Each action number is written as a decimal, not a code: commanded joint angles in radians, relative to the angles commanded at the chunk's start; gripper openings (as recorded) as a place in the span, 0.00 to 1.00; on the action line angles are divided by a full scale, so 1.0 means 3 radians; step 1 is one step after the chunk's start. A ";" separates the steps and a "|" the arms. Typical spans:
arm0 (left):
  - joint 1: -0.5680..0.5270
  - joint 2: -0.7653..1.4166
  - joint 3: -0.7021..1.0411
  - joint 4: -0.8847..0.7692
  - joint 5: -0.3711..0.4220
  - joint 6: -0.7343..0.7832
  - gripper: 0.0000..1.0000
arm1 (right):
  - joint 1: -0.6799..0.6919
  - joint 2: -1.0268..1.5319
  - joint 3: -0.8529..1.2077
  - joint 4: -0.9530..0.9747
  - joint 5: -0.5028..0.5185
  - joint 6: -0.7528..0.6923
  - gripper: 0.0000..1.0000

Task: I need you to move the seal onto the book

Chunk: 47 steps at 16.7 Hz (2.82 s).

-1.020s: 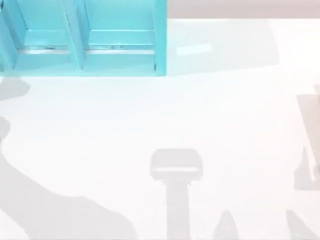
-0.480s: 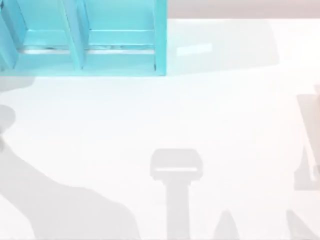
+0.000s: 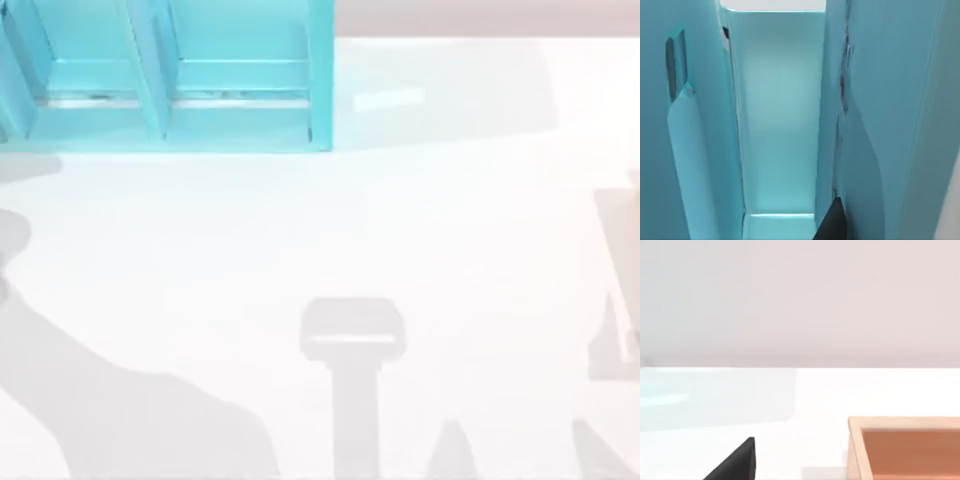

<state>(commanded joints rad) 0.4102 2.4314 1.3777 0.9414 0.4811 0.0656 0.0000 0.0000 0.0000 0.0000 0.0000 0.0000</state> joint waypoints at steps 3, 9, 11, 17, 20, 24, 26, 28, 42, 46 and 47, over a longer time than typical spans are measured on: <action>0.0000 0.0000 0.0000 0.0000 0.0000 0.0000 0.10 | 0.0000 0.0000 0.0000 0.0000 0.0000 0.0000 1.00; 0.0000 0.0000 0.0000 0.0000 0.0000 0.0000 0.00 | 0.0000 0.0000 0.0000 0.0000 0.0000 0.0000 1.00; 0.0000 0.0000 0.0000 0.0000 0.0000 0.0000 0.00 | 0.0000 0.0000 0.0000 0.0000 0.0000 0.0000 1.00; 0.0192 -0.0223 -0.0178 -0.0181 0.0033 0.0018 0.00 | 0.0000 0.0000 0.0000 0.0000 0.0000 0.0000 1.00; 0.0371 -0.0715 -0.0460 -0.0536 0.0183 0.0044 0.00 | 0.0000 0.0000 0.0000 0.0000 0.0000 0.0000 1.00; 0.0457 -0.1750 -0.0795 -0.0934 0.0496 0.0094 0.00 | 0.0000 0.0000 0.0000 0.0000 0.0000 0.0000 1.00; 0.0509 -0.2337 -0.0961 -0.1152 0.0637 0.0116 0.00 | 0.0000 0.0000 0.0000 0.0000 0.0000 0.0000 1.00; 0.0623 -0.2798 -0.1176 -0.1428 0.0754 0.0135 0.00 | 0.0000 0.0000 0.0000 0.0000 0.0000 0.0000 1.00; 0.0774 -0.3231 -0.1691 -0.1968 0.0627 -0.0149 0.00 | 0.0000 0.0000 0.0000 0.0000 0.0000 0.0000 1.00; 0.0248 -0.3002 -0.1913 -0.2181 -0.0070 -0.0944 0.00 | 0.0000 0.0000 0.0000 0.0000 0.0000 0.0000 1.00; 0.0069 -0.2930 -0.1965 -0.2241 -0.0291 -0.1198 0.00 | 0.0000 0.0000 0.0000 0.0000 0.0000 0.0000 1.00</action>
<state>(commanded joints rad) 0.4310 1.5525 0.7882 0.2691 0.3939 -0.2938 0.0000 0.0000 0.0000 0.0000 0.0000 0.0000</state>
